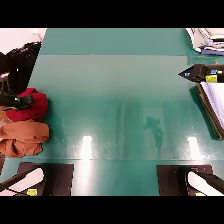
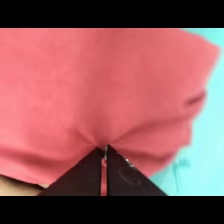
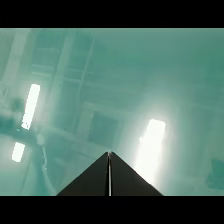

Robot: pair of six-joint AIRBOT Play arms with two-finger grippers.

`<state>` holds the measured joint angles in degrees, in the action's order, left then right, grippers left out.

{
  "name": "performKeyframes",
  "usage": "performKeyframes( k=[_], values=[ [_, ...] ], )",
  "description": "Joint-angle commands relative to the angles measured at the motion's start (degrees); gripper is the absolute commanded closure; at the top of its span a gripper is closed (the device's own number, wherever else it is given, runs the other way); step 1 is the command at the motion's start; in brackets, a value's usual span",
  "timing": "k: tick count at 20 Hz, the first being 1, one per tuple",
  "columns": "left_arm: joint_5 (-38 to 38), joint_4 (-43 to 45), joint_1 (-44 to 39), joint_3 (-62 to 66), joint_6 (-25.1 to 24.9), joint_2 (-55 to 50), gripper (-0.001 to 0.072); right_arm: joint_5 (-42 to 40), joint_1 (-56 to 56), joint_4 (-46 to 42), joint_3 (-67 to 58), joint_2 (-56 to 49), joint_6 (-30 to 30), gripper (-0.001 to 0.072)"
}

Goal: Fold the shirts.

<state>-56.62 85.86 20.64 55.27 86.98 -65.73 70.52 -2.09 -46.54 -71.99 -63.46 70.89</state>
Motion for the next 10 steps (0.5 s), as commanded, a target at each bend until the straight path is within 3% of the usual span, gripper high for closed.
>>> performKeyframes(
  k=[1, 5, 10],
  values=[
    [-1.5, -3.7, -3.9, 6.7, 0.0, 6.1, 0.0684, -0.6, 0.0, 0.0, -4.7, 0.0, 0.0, 0.0693],
    [-3.0, -3.3, -19.8, 23.4, 0.0, 15.7, 0.0685, -5.8, 0.0, 0.0, -15.0, 0.0, 0.0, 0.0692],
    [-3.0, -1.1, -39.5, 34.6, 6.5, 16.3, 0.0686, -7.9, 0.0, 0.0, -23.4, 0.0, 0.0, 0.0692]
  ],
)
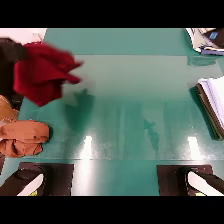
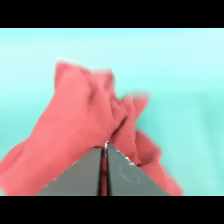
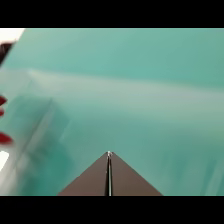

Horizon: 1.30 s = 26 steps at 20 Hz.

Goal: Fold the shirts.

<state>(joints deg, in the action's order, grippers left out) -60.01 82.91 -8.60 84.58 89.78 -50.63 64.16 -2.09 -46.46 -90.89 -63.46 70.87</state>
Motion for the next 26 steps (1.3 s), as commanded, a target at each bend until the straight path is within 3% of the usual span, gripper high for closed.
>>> performKeyframes(
  k=[1, 3, 9, 10, 11, 12, 13, 16, 21, 26],
  values=[
    [0.5, 3.1, -13.6, 5.2, 5.4, 0.7, 0.0686, -1.6, 0.0, -0.1, -5.3, 0.0, 0.0, 0.0692],
    [-1.0, 3.7, -20.0, 5.1, 7.9, -2.3, 0.0686, -1.4, 0.0, -0.1, -6.0, 0.1, 0.0, 0.0692],
    [-3.5, -1.5, -36.5, 5.1, 8.1, -20.4, 0.0681, 1.6, 0.0, -0.2, -6.0, 0.0, 0.0, 0.0692],
    [-3.4, -4.1, -38.2, 5.1, 6.9, -23.6, 0.0625, 1.9, 0.0, -0.2, -6.0, 0.0, 0.0, 0.0692],
    [-3.2, -6.1, -39.5, 5.1, 5.6, -26.4, 0.0350, 2.1, 0.0, -0.2, -6.0, 0.0, 0.0, 0.0693],
    [-3.3, -7.1, -39.9, 5.1, 5.4, -28.2, 0.0238, 2.1, 0.0, -0.2, -6.0, 0.0, 0.0, 0.0692],
    [-3.7, -7.2, -39.9, 5.1, 4.0, -29.2, 0.0239, 2.1, 0.0, -0.2, -6.0, 0.0, 0.0, 0.0692],
    [-4.8, -4.9, -34.4, 5.6, 2.7, -28.1, 0.0239, 2.5, 0.0, -0.2, -6.0, 0.0, 0.0, 0.0692],
    [-8.6, -5.0, -15.8, 3.7, 0.6, -28.0, 0.0238, 2.5, 0.0, -0.2, -6.0, 0.0, 0.0, 0.0693],
    [-6.1, -12.7, -1.9, -6.5, -2.9, -33.8, 0.0238, 3.6, 0.0, -0.2, -6.0, 0.0, 0.0, 0.0693]
  ],
)
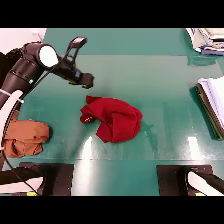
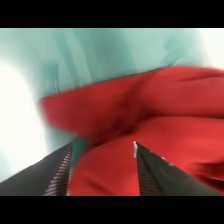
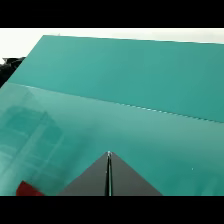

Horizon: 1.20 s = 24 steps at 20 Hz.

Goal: Fold the shirts.

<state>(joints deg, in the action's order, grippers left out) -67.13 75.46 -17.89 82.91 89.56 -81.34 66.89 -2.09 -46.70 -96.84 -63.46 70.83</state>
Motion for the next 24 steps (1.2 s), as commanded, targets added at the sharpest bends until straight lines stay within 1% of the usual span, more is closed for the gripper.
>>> performKeyframes(
  k=[1, 3, 6, 8, 10, 17, 18, 19, 20, 22, 24],
  values=[
    [1.7, -8.6, 8.9, -6.3, -4.1, -5.1, 0.0238, 1.5, 0.0, 0.0, 0.0, -0.1, 0.0, 0.0692],
    [2.8, -13.2, 10.4, -7.5, -6.9, -9.8, 0.0238, 2.4, 0.0, 0.2, 0.4, -0.1, 0.0, 0.0692],
    [4.9, -15.7, 10.4, -7.5, -7.6, -14.3, 0.0238, 2.6, 0.0, 0.2, 2.1, -0.1, 0.1, 0.0693],
    [7.0, -16.6, 10.4, -7.5, -7.8, -15.1, 0.0239, 2.5, 0.0, 0.2, 3.3, -0.1, 0.7, 0.0693],
    [8.0, -18.8, 10.4, -7.5, -10.6, -15.1, 0.0239, 2.3, 0.0, 0.2, 4.2, -0.1, 0.8, 0.0692],
    [8.2, -19.2, 9.4, -7.5, -11.2, -15.2, 0.0242, 2.2, 0.0, 0.2, 5.5, -0.1, 1.2, 0.0692],
    [8.3, -19.3, 8.9, -7.5, -11.2, -15.2, 0.0362, 2.3, 0.0, 0.2, 5.5, -0.1, 1.2, 0.0692],
    [8.9, -19.4, 8.2, -7.5, -11.1, -15.2, 0.0565, 2.5, 0.0, 0.2, 5.5, -0.1, 1.2, 0.0692],
    [9.5, -19.4, 7.7, -7.5, -11.2, -15.2, 0.0682, 2.8, 0.0, 0.1, 5.5, -0.1, 1.2, 0.0692],
    [9.4, -19.6, 7.5, -7.3, -11.1, -14.5, 0.0684, 5.1, 0.0, -0.7, 5.5, -0.2, 1.2, 0.0692],
    [9.7, -19.2, 8.8, -6.6, -11.2, -11.7, 0.0684, 9.2, 0.6, -5.8, 5.6, -0.6, 3.9, 0.0692]
  ],
)
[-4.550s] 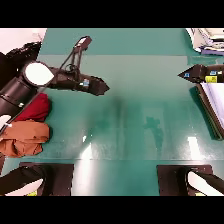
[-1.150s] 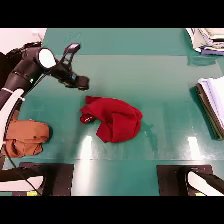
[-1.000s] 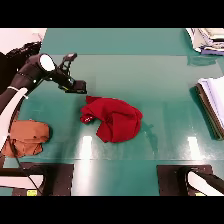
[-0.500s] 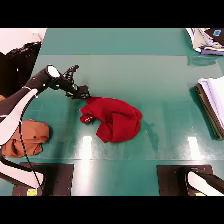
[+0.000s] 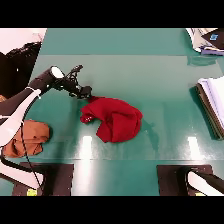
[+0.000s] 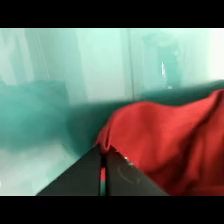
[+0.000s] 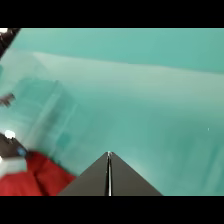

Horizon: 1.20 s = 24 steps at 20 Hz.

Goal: Fold the shirts.

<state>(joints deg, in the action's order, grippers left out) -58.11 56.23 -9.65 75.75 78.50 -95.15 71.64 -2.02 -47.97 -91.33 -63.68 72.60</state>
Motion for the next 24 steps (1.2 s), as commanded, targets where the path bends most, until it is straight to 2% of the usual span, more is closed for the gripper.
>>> performKeyframes(
  k=[1, 4, 6, 7, 10, 12, 16, 19, 21, 22, 24],
  values=[
    [0.7, 0.7, 1.6, 1.7, -0.7, 4.1, 0.0684, 7.0, 1.5, -8.1, 0.8, -0.9, 4.4, 0.0693],
    [0.6, 1.0, 4.7, 4.9, -2.6, 10.4, 0.0683, 8.9, 4.6, -10.1, 10.8, -0.9, 5.8, 0.0682],
    [0.7, 1.1, 5.9, 5.7, -4.1, 13.8, 0.0683, 7.7, 8.0, -10.0, 21.0, -0.9, 5.9, 0.0267],
    [0.7, 1.5, 6.2, 5.7, -4.0, 15.0, 0.0683, 5.9, 10.3, -9.8, 26.8, -0.9, 5.9, 0.0224],
    [0.0, 2.4, 6.3, 5.8, -4.0, 16.4, 0.0682, -3.3, 16.0, -1.7, 41.7, -0.9, 4.1, 0.0226],
    [-1.1, 2.4, 6.3, 5.8, -4.0, 16.2, 0.0683, -7.5, 19.2, 3.0, 47.1, -1.3, 2.5, 0.0227],
    [-2.0, 2.4, 6.3, 5.8, -4.0, 16.2, 0.0682, -8.8, 24.6, 4.9, 49.0, -6.4, 1.6, 0.0236],
    [-3.0, 2.5, 6.3, 5.8, -4.0, 16.2, 0.0682, -10.8, 27.1, 4.6, 45.9, -10.9, 0.3, 0.0305],
    [-3.6, 2.5, 6.3, 5.8, -4.0, 16.3, 0.0682, -13.5, 27.5, 4.3, 43.5, -12.9, 0.3, 0.0606],
    [-4.1, 2.5, 6.3, 5.8, -4.0, 16.3, 0.0683, -14.9, 27.4, 3.9, 42.2, -13.5, 0.3, 0.0694],
    [-4.4, 2.6, 6.4, 5.8, -4.0, 17.4, 0.0683, -15.7, 26.8, 0.6, 39.1, -12.9, 0.4, 0.0694]
  ],
)
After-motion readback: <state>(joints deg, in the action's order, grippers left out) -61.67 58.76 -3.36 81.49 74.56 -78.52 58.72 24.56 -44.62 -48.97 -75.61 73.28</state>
